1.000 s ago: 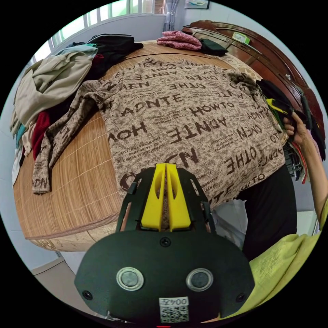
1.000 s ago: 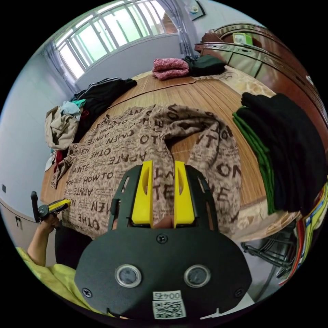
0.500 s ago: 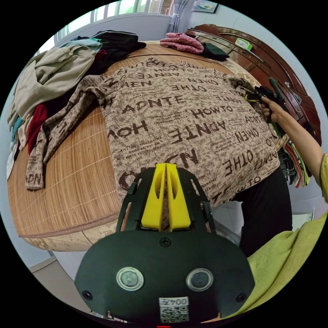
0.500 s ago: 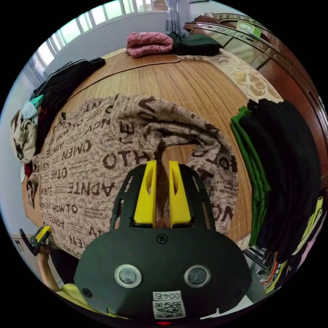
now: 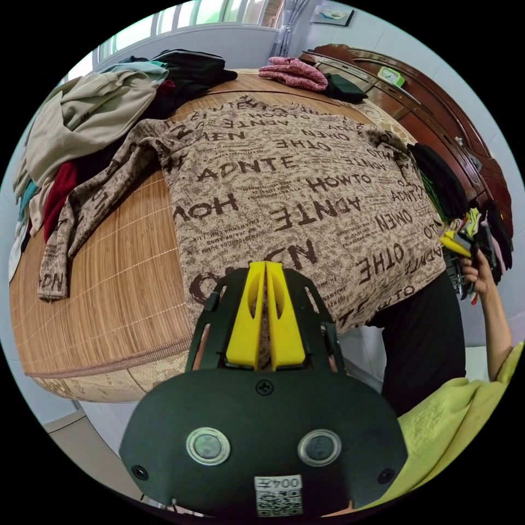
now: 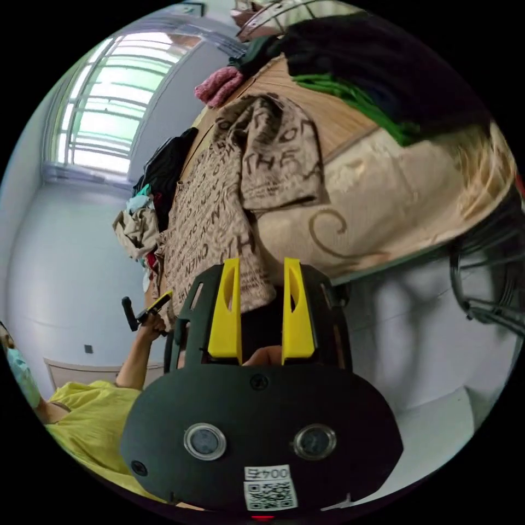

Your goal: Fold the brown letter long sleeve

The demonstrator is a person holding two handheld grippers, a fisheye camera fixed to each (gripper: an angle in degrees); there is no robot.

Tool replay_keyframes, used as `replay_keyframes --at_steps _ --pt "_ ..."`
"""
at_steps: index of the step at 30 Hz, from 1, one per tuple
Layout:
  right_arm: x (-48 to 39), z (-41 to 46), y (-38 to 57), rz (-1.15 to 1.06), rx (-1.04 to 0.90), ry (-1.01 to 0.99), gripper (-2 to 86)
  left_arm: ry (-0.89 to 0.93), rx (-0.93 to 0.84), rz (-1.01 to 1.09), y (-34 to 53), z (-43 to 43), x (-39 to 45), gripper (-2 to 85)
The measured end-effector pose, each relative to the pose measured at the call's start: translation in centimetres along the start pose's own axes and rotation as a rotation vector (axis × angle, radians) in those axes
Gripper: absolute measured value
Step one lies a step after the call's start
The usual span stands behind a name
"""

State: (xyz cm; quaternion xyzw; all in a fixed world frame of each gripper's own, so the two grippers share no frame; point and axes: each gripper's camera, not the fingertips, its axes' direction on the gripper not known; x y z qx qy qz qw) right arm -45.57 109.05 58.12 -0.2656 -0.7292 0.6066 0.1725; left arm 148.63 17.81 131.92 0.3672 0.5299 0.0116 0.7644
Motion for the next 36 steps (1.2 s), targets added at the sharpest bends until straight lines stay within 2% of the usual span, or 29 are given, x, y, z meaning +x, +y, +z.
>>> replay_keyframes --at_steps 4,6,8,10,14,18,24,30,36 --pt "2.8 1.1 1.6 0.075 0.018 -0.109 11.4 -0.011 -0.013 0.013 1.2 0.6 -0.5 0.7" --pt "2.9 1.7 1.7 0.051 -0.008 -0.144 3.6 0.001 -0.013 -0.015 2.1 0.2 -1.4 1.0" --pt "2.5 1.5 1.7 0.006 -0.031 -0.139 3.1 0.023 0.033 -0.072 3.8 -1.6 -3.0 1.5" --pt "2.7 0.6 2.0 0.020 0.007 -0.084 3.2 0.068 0.085 -0.126 7.1 -4.1 -5.9 2.4" --pt "3.2 -0.9 3.3 0.056 0.095 -0.226 6.2 0.132 0.082 -0.213 13.0 -5.4 -10.8 4.0" --pt "2.8 -0.3 4.4 0.073 0.110 -0.209 9.7 0.260 0.021 -0.280 18.2 -3.7 -13.6 7.1" --pt "-1.1 0.6 5.8 0.019 0.146 -0.243 8.5 0.143 -0.089 -0.258 19.5 -0.6 -12.1 9.2" --pt "-10.3 5.2 5.6 -0.191 0.077 -0.113 3.7 0.054 -0.140 -0.159 19.3 -0.2 -10.6 4.1" --pt "-16.2 13.7 6.0 -0.297 -0.022 0.196 0.3 0.160 -0.008 -0.227 21.8 -4.3 -13.6 6.2"
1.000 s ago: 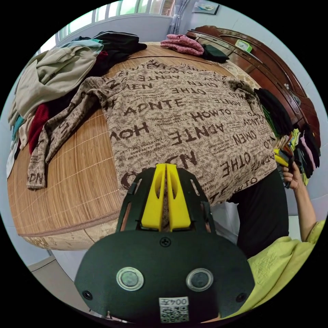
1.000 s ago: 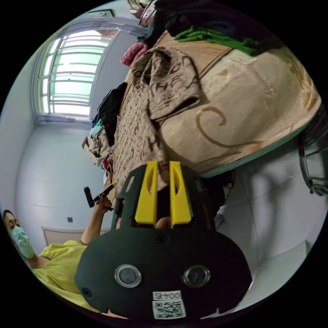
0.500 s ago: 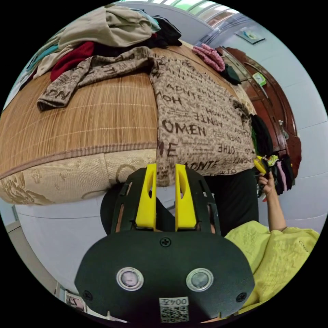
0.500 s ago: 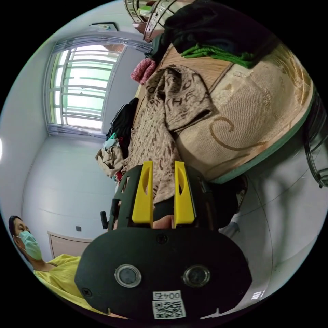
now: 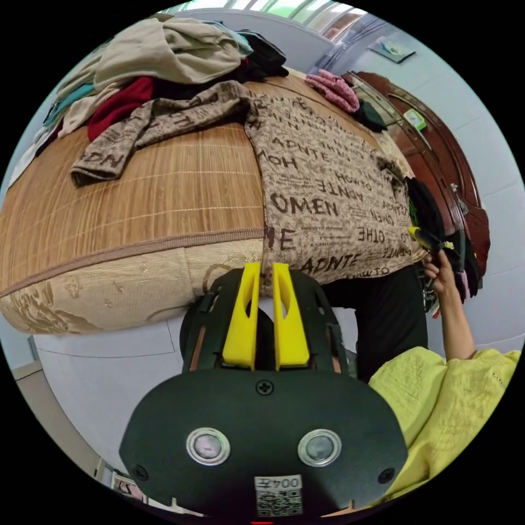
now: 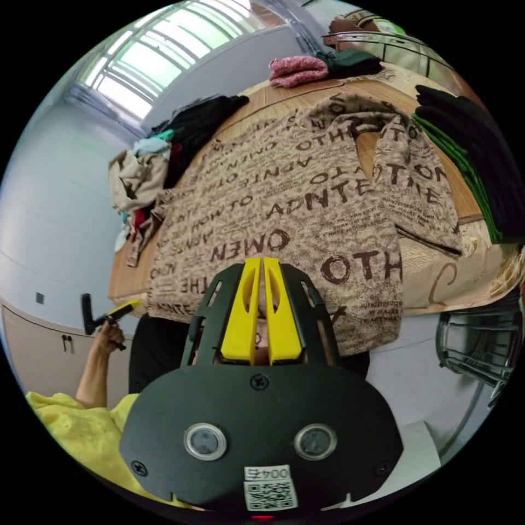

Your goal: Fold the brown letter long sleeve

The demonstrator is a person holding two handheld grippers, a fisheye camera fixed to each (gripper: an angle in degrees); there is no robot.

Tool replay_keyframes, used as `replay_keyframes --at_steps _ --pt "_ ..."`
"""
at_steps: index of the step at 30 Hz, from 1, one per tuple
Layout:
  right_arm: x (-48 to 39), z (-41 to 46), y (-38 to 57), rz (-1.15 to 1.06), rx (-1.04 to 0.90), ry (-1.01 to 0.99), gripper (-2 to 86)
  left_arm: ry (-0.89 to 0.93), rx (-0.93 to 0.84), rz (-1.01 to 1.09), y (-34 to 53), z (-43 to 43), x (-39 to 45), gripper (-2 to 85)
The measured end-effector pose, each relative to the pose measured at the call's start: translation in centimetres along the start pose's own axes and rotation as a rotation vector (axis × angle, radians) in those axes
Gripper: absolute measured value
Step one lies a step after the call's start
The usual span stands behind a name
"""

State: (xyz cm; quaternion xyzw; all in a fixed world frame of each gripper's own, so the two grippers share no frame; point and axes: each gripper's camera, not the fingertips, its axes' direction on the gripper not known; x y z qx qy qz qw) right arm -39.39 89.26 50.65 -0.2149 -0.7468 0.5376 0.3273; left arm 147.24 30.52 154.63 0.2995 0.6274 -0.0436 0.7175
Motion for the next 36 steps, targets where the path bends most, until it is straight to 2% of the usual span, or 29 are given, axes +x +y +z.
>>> replay_keyframes --at_steps 4,8,14,18,24,28,32,36 --pt "-3.0 4.6 0.0 -0.050 -0.083 0.128 -0.4 -0.084 0.095 -0.043 0.0 -3.9 -2.0 7.6" --pt "-5.3 7.2 -0.7 -0.067 -0.137 0.210 -0.7 -0.049 0.106 -0.100 -0.8 -4.6 -3.1 6.9" --pt "-6.9 9.3 -1.5 -0.056 -0.141 0.189 -0.7 -0.108 0.104 -0.038 -2.9 -3.5 2.1 3.5" --pt "-7.5 10.3 -2.1 -0.057 -0.152 0.150 -0.6 -0.046 0.185 0.023 -6.9 -5.8 7.4 1.9" --pt "-8.9 11.9 -3.0 -0.055 -0.149 0.132 -0.6 -0.178 0.094 0.241 -15.3 -4.4 19.9 0.8" --pt "-10.1 13.0 -3.8 -0.068 -0.152 0.141 -0.7 -0.209 -0.059 0.256 -19.1 -1.3 24.3 0.5" --pt "-11.6 14.1 -4.6 -0.086 -0.145 0.191 -0.7 -0.244 -0.045 0.285 -21.2 -3.1 27.8 0.3" --pt "-13.2 15.1 -5.1 -0.112 -0.131 0.252 -0.8 -0.396 -0.123 0.388 -24.4 -4.3 34.2 0.2"
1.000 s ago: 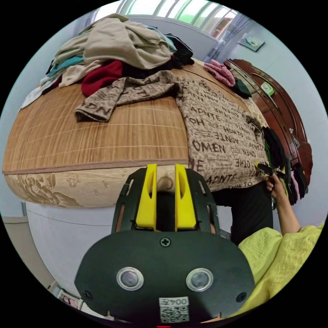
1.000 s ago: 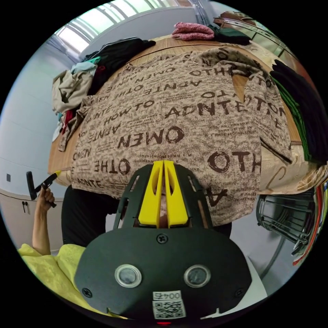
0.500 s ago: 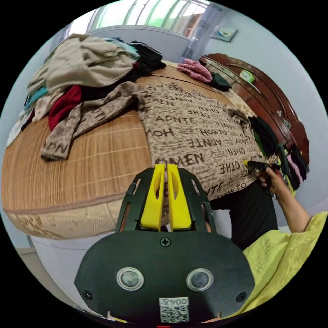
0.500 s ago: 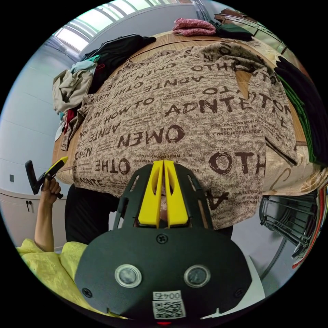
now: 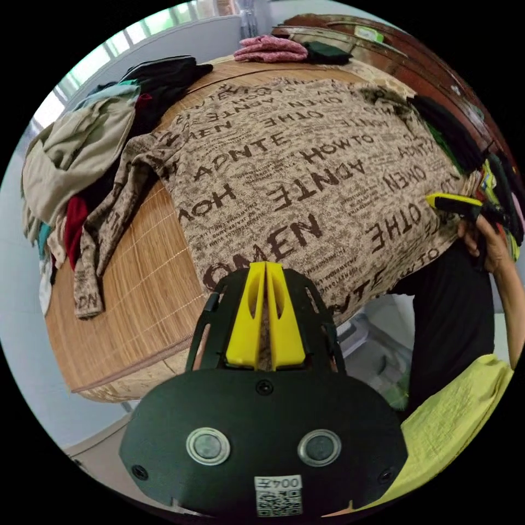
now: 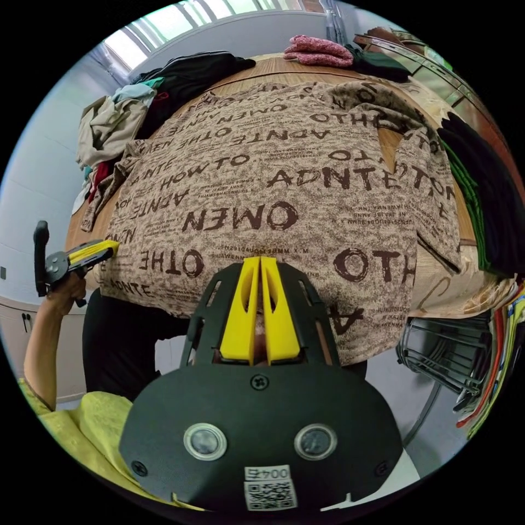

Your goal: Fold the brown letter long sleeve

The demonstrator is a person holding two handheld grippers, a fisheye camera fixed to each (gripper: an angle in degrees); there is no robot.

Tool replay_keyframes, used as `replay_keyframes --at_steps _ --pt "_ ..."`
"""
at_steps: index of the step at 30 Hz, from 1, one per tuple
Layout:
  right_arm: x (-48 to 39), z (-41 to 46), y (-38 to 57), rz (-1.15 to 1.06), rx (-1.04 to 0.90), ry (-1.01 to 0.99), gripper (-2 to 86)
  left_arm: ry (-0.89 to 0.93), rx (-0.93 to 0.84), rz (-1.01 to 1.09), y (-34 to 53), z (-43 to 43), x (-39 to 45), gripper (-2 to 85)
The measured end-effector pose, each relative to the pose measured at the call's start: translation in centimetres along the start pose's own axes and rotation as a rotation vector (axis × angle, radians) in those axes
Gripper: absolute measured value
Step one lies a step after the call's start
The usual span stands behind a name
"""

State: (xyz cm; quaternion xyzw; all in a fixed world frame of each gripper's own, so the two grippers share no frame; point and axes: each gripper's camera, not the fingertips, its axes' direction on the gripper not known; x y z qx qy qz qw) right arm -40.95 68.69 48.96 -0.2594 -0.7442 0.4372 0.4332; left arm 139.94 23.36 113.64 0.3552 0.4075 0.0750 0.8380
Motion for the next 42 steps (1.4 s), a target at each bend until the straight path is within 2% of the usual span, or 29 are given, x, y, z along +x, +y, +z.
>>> replay_keyframes --at_steps 4,9,13,15,17,18,20,23,27,29,31,32,39,42 --pt "-1.2 0.5 -1.3 0.013 0.001 0.014 -0.7 -0.186 -0.096 0.114 -4.6 -2.7 4.8 0.3" --pt "-0.9 0.8 -2.7 0.056 0.000 -0.051 -0.5 -0.186 -0.162 0.072 -8.6 -5.1 5.5 0.3" --pt "-1.3 0.8 -3.4 0.053 0.018 -0.081 0.4 -0.211 -0.176 0.123 -10.5 -6.8 6.5 0.3" --pt "-2.0 0.0 -3.5 0.006 0.064 -0.096 2.5 -0.240 -0.163 0.152 -10.7 -7.3 7.2 0.3" --pt "-2.9 -2.3 -2.7 -0.045 0.303 -0.110 7.4 -0.263 -0.153 0.185 -10.8 -7.7 7.7 0.4" --pt "-3.1 -2.8 -2.7 -0.057 0.336 -0.104 7.9 -0.271 -0.149 0.201 -10.9 -7.9 7.8 0.4" --pt "-3.9 -3.6 -4.8 -0.106 0.286 -0.107 9.9 -0.264 -0.139 0.202 -10.9 -8.2 7.5 0.5" --pt "-4.4 -5.2 -8.1 -0.164 0.322 -0.105 9.2 -0.209 -0.115 0.181 -10.8 -8.5 6.1 0.9" --pt "-4.8 -6.5 -13.6 -0.215 0.307 -0.100 7.9 -0.017 -0.097 0.095 -11.2 -9.2 1.7 2.9" --pt "-5.0 -7.3 -17.3 -0.243 0.350 -0.085 9.6 0.049 0.059 0.052 -11.3 -11.5 -0.4 4.4" --pt "-5.5 -7.5 -20.2 -0.291 0.377 -0.073 14.9 0.010 0.230 -0.009 -12.2 -13.4 -2.8 6.1" --pt "-5.9 -7.3 -22.3 -0.319 0.385 -0.067 15.4 0.000 0.256 -0.016 -12.6 -13.3 -3.4 6.4" --pt "-8.2 -3.0 -34.4 -0.430 0.338 0.041 13.9 0.062 0.289 0.014 -19.5 -5.1 -8.8 8.6" --pt "-9.0 0.1 -39.8 -0.500 0.292 0.106 13.1 0.078 0.241 0.046 -21.4 -1.3 -9.9 9.4"
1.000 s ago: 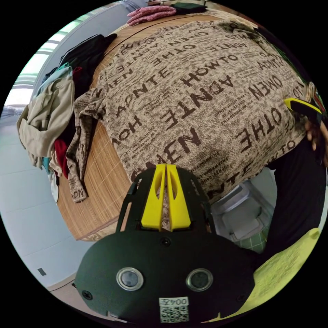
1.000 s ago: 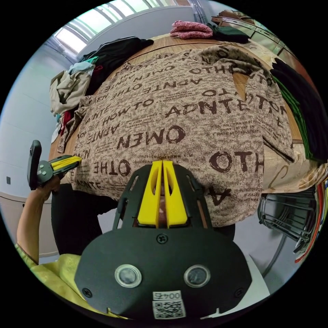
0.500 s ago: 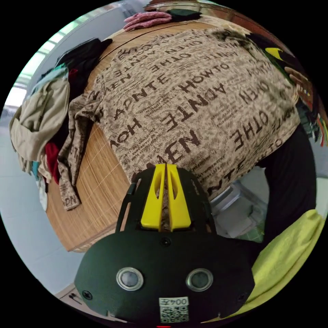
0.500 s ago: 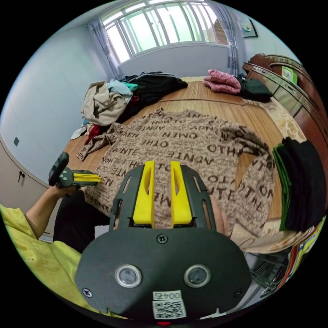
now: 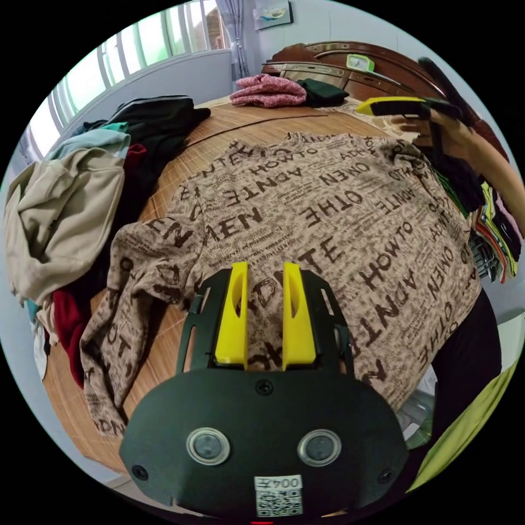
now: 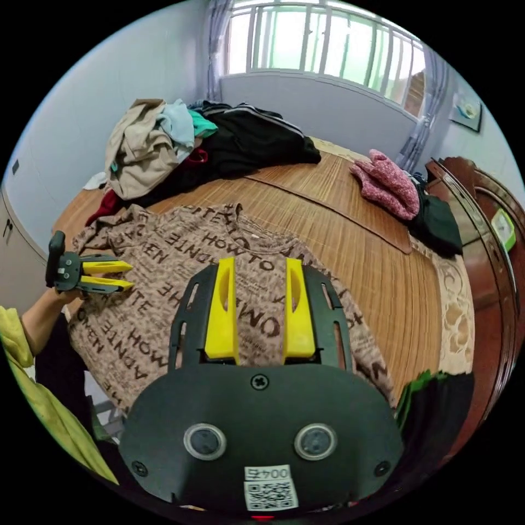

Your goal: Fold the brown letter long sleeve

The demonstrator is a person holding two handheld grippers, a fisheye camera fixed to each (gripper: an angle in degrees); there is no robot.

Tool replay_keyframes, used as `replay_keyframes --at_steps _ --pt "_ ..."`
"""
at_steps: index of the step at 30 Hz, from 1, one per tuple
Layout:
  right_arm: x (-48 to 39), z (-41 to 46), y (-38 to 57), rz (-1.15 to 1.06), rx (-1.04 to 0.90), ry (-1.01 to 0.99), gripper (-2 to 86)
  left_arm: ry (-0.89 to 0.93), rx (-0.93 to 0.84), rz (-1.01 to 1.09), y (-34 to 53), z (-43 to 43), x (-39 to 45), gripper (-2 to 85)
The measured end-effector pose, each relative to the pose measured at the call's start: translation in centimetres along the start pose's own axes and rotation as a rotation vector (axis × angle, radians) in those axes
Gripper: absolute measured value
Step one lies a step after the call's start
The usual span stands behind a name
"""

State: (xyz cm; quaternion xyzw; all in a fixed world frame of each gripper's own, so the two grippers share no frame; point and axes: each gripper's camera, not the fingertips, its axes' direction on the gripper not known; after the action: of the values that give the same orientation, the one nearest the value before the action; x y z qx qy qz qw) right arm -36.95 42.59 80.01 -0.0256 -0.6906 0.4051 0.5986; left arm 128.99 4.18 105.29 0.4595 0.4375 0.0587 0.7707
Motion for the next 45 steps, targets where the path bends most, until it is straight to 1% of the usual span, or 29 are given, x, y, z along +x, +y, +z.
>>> replay_keyframes --at_steps 3,5,11,13,16,19,21,23,25,28,30,32,34,36,38,40,41,42,44,45 --pt "1.6 4.5 -3.6 -0.064 -0.052 0.038 12.2 0.009 0.026 -0.020 0.6 1.7 -1.0 9.5" --pt "3.2 7.8 -6.1 -0.054 -0.089 0.029 12.0 0.014 0.031 -0.029 0.8 2.1 -1.3 9.6" --pt "6.9 14.3 -10.1 -0.042 -0.176 0.051 11.9 -0.051 0.039 0.000 1.5 3.6 -0.1 9.8" --pt "7.8 15.5 -10.8 -0.028 -0.185 0.032 12.1 -0.060 0.042 0.004 1.8 4.1 0.0 9.8" --pt "9.4 17.2 -11.7 0.013 -0.204 -0.051 13.0 -0.045 0.045 -0.004 2.1 4.8 -0.2 9.9" --pt "10.6 18.6 -12.3 0.027 -0.223 -0.073 12.7 -0.048 0.046 -0.003 2.3 5.5 -0.1 9.9" --pt "11.1 19.3 -12.6 0.030 -0.227 -0.079 10.8 -0.055 0.047 0.000 2.4 6.0 0.1 9.8" --pt "11.4 19.8 -13.1 -0.015 -0.239 -0.093 6.9 -0.055 0.048 0.000 2.5 6.4 0.1 9.8" --pt "11.8 19.8 -13.2 -0.011 -0.218 -0.080 4.6 -0.048 0.048 -0.004 2.6 6.9 0.1 9.8" --pt "13.2 20.1 -13.2 0.043 -0.191 -0.080 3.9 -0.042 0.049 -0.009 2.8 7.6 0.0 9.8" --pt "14.1 20.7 -12.9 0.090 -0.184 -0.099 4.0 -0.044 0.049 -0.008 2.9 8.0 0.2 9.7" --pt "15.2 21.1 -12.8 0.188 -0.163 -0.132 5.2 -0.049 0.049 -0.006 3.0 8.4 0.3 9.7" --pt "15.4 21.1 -12.9 0.209 -0.156 -0.103 6.7 -0.050 0.050 -0.007 3.1 8.9 0.4 9.7" --pt "15.5 20.4 -13.0 0.216 -0.121 -0.051 7.4 -0.046 0.050 -0.009 3.1 9.3 0.4 9.7" --pt "16.1 18.8 -13.2 0.286 -0.040 0.020 7.9 -0.042 0.050 -0.012 3.2 9.7 0.4 9.7" --pt "16.1 17.5 -13.5 0.322 0.023 -0.004 7.1 -0.041 0.049 -0.012 3.3 10.1 0.5 9.7" --pt "15.1 16.9 -13.7 0.299 0.068 -0.064 5.8 -0.042 0.049 -0.012 3.3 10.2 0.5 9.7" --pt "14.4 16.7 -13.9 0.274 0.080 -0.101 5.5 -0.044 0.048 -0.011 3.3 10.4 0.6 9.6" --pt "10.2 16.7 -14.7 0.146 0.091 -0.203 4.4 -0.044 0.048 -0.012 3.4 10.8 0.7 9.6" --pt "9.0 16.8 -14.9 0.117 0.086 -0.218 4.1 -0.041 0.048 -0.016 3.4 11.0 0.6 9.5"
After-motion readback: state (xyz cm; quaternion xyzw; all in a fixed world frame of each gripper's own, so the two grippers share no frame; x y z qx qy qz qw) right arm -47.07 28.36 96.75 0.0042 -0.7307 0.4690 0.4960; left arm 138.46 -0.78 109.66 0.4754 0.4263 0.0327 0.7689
